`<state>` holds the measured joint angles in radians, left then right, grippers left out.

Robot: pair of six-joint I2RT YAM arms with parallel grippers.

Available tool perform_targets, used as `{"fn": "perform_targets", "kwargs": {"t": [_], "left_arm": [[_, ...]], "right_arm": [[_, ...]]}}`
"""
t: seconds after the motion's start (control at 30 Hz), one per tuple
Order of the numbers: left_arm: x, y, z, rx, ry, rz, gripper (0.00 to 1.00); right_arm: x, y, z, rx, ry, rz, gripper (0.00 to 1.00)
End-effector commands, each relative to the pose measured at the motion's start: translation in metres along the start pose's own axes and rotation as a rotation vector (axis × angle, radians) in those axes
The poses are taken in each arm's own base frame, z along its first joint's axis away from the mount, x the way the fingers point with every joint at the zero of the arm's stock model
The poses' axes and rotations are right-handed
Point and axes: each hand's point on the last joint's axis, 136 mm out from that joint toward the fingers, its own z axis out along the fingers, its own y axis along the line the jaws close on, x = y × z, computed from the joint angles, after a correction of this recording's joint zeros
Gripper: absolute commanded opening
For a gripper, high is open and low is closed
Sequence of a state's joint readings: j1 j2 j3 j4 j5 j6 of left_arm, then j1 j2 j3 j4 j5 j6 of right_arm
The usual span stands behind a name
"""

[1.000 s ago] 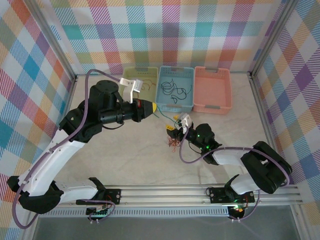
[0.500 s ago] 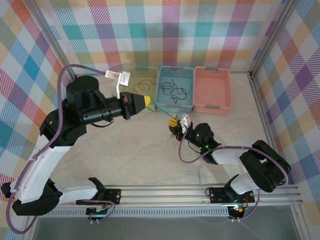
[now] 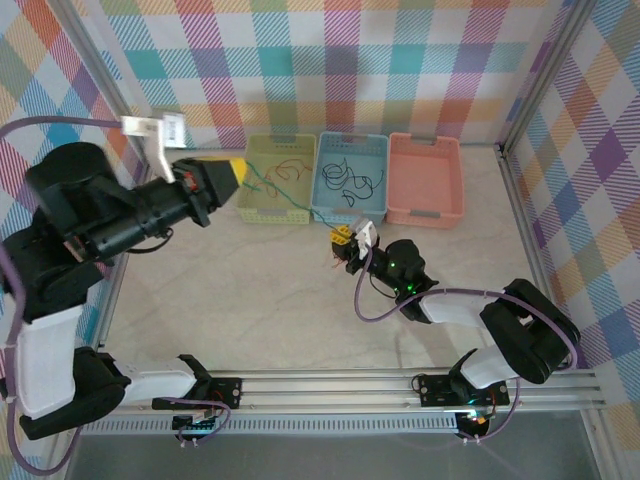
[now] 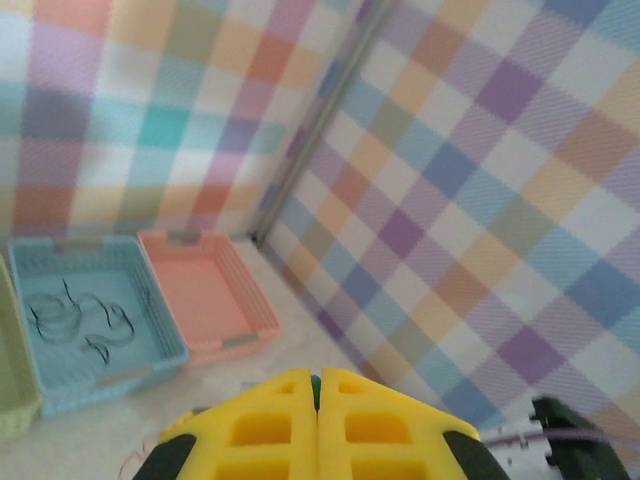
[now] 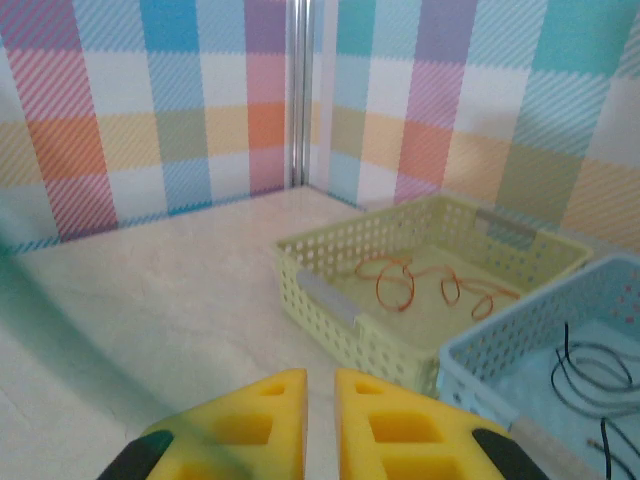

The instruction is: Untangle the cables

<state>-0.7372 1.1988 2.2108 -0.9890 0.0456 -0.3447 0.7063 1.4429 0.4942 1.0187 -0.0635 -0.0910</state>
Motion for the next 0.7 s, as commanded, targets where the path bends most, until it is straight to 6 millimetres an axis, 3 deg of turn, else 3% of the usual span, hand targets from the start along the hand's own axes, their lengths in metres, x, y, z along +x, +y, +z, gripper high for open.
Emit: {"fn": "perform_targets", "kwargs": {"t": [0.0, 0.13, 0.23, 0.43, 0.67], "left_arm": [[-0.062, -0.008, -0.069, -0.007, -0.298, 0.044, 0.0], [-0.07, -0.003, -0.098, -0.031, -0.395, 0.052, 0.0], [-0.068, -0.001, -0.101, -0.033, -0.4, 0.055, 0.0], [-0.038, 0.004, -0.059, -0.024, -0.263, 0.05, 0.0], [0.024, 0.034, 0.003, -0.096, -0.057, 0.044, 0.0]], "right_arm": [[0.042, -0.007, 0.0, 0.03, 0.158, 0.025, 0.16], [0.058, -0.019, 0.005, 0.084, 0.248, 0.035, 0.16], [0.059, -0.023, 0.005, 0.098, 0.255, 0.049, 0.17], [0.053, -0.019, 0.003, 0.075, 0.229, 0.049, 0.23], [0.043, -0.018, -0.004, 0.075, 0.208, 0.048, 0.4]]}}
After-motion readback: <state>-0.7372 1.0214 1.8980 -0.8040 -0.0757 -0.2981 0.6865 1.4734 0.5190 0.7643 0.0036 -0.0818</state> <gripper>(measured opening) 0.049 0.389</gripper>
